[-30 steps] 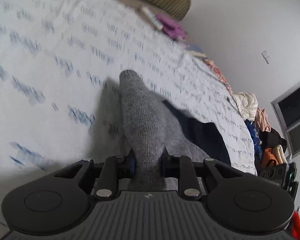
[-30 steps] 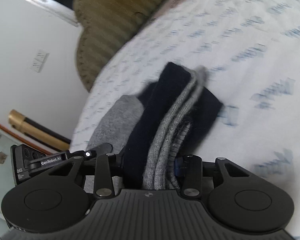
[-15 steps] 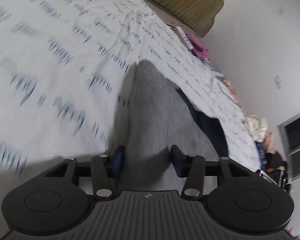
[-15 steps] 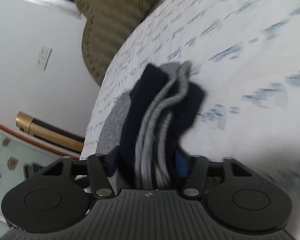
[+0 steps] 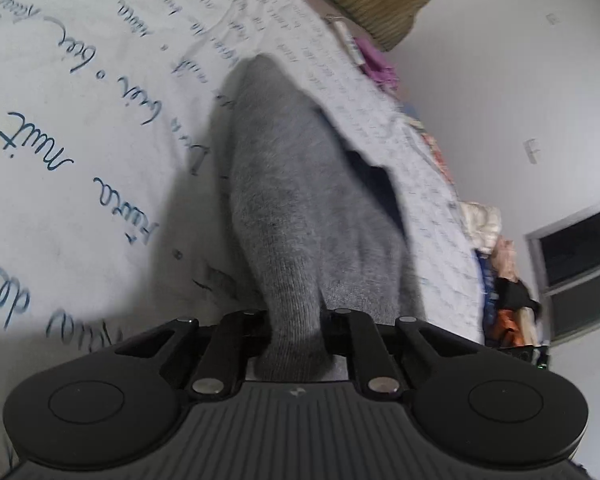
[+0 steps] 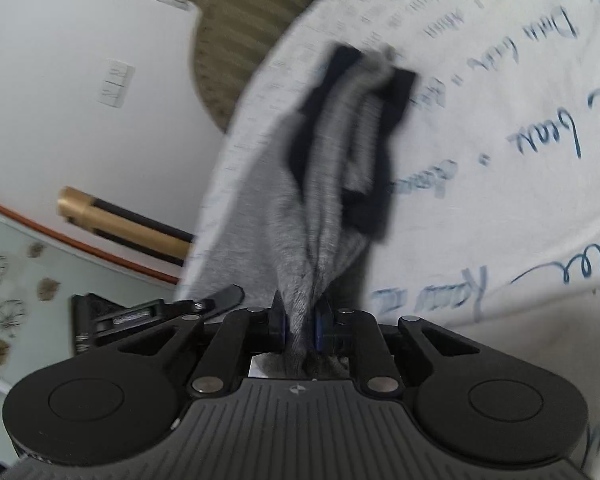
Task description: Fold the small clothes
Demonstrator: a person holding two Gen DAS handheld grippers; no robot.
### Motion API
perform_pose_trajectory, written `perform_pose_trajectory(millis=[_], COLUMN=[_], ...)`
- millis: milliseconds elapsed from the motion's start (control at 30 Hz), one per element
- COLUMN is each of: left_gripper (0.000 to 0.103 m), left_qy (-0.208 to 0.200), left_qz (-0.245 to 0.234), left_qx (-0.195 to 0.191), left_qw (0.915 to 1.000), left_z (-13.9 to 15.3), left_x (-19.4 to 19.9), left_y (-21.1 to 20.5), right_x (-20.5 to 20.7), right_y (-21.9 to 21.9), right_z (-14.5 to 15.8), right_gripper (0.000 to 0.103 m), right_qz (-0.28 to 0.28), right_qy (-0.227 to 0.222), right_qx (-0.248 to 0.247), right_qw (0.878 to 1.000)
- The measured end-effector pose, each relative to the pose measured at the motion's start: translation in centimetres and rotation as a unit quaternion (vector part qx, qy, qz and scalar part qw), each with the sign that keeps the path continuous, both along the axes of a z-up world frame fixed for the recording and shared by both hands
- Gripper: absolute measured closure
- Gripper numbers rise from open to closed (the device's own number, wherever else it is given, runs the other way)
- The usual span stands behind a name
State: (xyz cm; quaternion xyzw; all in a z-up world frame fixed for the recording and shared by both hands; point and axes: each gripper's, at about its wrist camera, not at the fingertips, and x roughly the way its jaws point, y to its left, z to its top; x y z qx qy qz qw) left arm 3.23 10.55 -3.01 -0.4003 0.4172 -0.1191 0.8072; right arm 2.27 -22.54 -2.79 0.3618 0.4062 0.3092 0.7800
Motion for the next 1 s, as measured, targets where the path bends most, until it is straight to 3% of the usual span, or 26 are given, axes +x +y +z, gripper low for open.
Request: perform_pose_trajectory(millis=[67,133,200,233,300,367,400,433,500,600,667,767,833,900,1000], left_gripper=[0.091,0.089,0.087,0.084,0.073,0.070,0.070,0.070,0.064,0.029,0.030,0.030,0.029,0.028,0.028], left_qy=[0.002,0.028,0.028,0.027,0.026,-0.003,-0.027,-0.048,-0.107,-0.209,-0.228,-0.191,-0.165,-0.173,-0.164], left_qz=[-0.020,-0.027,-0.015,-0.012,-0.020,-0.026,-0.025,-0.017,0.012,0.016,-0.002,-0.041,-0.049,-0.033,-0.031], left_qx=[0.004,0.028,0.012,0.001,0.009,0.058,0.104,0.151,0.242,0.320,0.368,0.425,0.439,0.412,0.400], left_qw=[0.9998,0.9989,0.9994,0.9996,0.9994,0.9980,0.9939,0.9872,0.9643,0.9238,0.9017,0.8838,0.8818,0.8940,0.9014], left_z=[-0.1,-2.0,-3.6,-3.5,-2.4,-0.3,1.2,2.5,5.0,6.5,5.4,1.9,-0.6,-1.4,-1.1], left_x=[-0.7,-0.8,-0.9,-1.0,-1.3,-2.1,-2.6,-3.2,-4.0,-3.4,-1.8,1.6,2.9,3.0,3.5], left_y=[-0.5,-1.2,-1.0,-0.7,-0.2,0.2,0.1,-0.1,-1.4,-5.2,-8.3,-11.6,-12.2,-11.2,-10.8], right_x=[-1.0,-1.1,-0.8,-0.8,-0.7,-0.6,-0.3,0.1,1.8,6.1,9.3,13.1,14.6,14.0,14.6], right_y=[-0.5,-1.0,-1.4,-1.7,-2.1,-3.1,-3.7,-4.2,-4.1,-1.6,1.1,5.5,7.5,7.7,7.1], right_z=[0.5,-1.4,-3.4,-3.4,-1.8,0.7,2.0,3.1,5.0,6.5,6.6,4.9,2.7,1.6,1.1], right_gripper=[0.086,0.085,0.085,0.075,0.066,0.045,0.044,0.044,0.044,0.044,0.044,0.040,0.051,0.053,0.054], right_qz=[0.005,0.000,-0.016,-0.023,-0.024,-0.043,-0.059,-0.079,-0.103,-0.082,-0.049,-0.020,-0.008,-0.004,-0.015], right_qy=[-0.008,0.022,0.052,0.054,0.044,-0.003,-0.029,-0.050,-0.082,-0.110,-0.109,-0.079,-0.059,-0.118,-0.114], right_qx=[-0.008,-0.024,-0.018,-0.001,-0.006,-0.024,-0.034,-0.047,-0.061,-0.049,-0.064,-0.164,-0.249,-0.280,-0.256], right_qw=[1.000,0.999,0.998,0.998,0.999,0.999,0.997,0.994,0.989,0.989,0.991,0.983,0.967,0.953,0.960])
